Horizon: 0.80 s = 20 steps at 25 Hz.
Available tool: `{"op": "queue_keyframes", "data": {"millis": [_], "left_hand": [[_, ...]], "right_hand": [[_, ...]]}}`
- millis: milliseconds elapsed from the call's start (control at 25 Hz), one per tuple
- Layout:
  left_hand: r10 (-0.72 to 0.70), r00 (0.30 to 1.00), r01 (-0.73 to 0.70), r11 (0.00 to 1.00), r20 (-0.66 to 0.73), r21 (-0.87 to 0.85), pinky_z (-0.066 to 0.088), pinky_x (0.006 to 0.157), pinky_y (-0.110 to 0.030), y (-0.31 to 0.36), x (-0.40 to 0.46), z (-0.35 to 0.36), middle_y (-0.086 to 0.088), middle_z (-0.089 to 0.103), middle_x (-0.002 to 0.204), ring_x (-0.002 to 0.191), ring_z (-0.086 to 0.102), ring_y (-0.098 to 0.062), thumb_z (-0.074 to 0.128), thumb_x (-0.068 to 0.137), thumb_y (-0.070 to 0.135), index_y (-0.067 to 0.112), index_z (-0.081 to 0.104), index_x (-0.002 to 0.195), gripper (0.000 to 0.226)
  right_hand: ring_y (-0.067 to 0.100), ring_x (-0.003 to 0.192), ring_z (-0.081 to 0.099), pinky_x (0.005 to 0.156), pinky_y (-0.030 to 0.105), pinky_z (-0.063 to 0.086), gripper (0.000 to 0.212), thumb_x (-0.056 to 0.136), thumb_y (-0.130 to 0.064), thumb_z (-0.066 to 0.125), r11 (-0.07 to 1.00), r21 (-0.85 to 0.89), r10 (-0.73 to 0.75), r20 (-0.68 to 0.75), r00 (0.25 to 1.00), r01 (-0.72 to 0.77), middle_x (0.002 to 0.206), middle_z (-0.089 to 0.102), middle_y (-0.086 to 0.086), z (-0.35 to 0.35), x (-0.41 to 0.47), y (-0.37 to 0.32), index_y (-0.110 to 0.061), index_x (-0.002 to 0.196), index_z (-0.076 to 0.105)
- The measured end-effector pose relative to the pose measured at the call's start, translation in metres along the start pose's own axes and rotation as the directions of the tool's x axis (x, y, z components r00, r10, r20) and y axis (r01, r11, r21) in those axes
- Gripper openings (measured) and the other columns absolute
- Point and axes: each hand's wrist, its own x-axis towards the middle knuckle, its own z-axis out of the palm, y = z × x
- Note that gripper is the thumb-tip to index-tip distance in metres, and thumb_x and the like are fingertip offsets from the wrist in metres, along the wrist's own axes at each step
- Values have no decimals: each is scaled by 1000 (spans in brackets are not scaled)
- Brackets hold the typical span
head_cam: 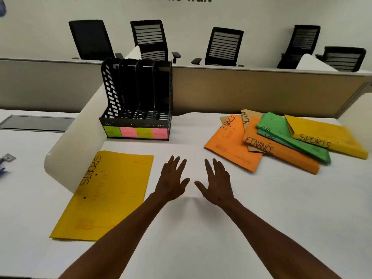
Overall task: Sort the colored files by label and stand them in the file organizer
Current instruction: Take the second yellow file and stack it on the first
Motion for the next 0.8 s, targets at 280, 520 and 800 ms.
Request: {"op": "queue_keyframes", "data": {"millis": [280,520,800], "left_hand": [[147,989,-147,989,27,30,15,122,-50,82,79,28,-12,20,163,153,7,-31,55,96,42,15,23,156,73],[205,972,-210,977,118,36,20,120,-56,157,149,61,-14,23,161,152,10,-34,59,94,42,14,27,154,74],[296,946,-297,955,136,-9,14,122,-51,248,217,104,-15,22,161,152,8,-33,56,95,40,14,25,155,71]], "right_hand": [[33,151,6,117,54,23,89,90,-68,43,995,-41,85,-61,995,-87,164,11,14,-49,18,104,-23,158,8],[38,147,20,110,58,33,89,86,-67,48,983,-75,157,-122,980,-166,159,25,18,-86,38,196,-19,156,21],[40,145,24,108,58,33,89,86,-65,50,959,-119,236,-176,956,-259,158,27,19,-118,56,289,-19,156,21]]}}
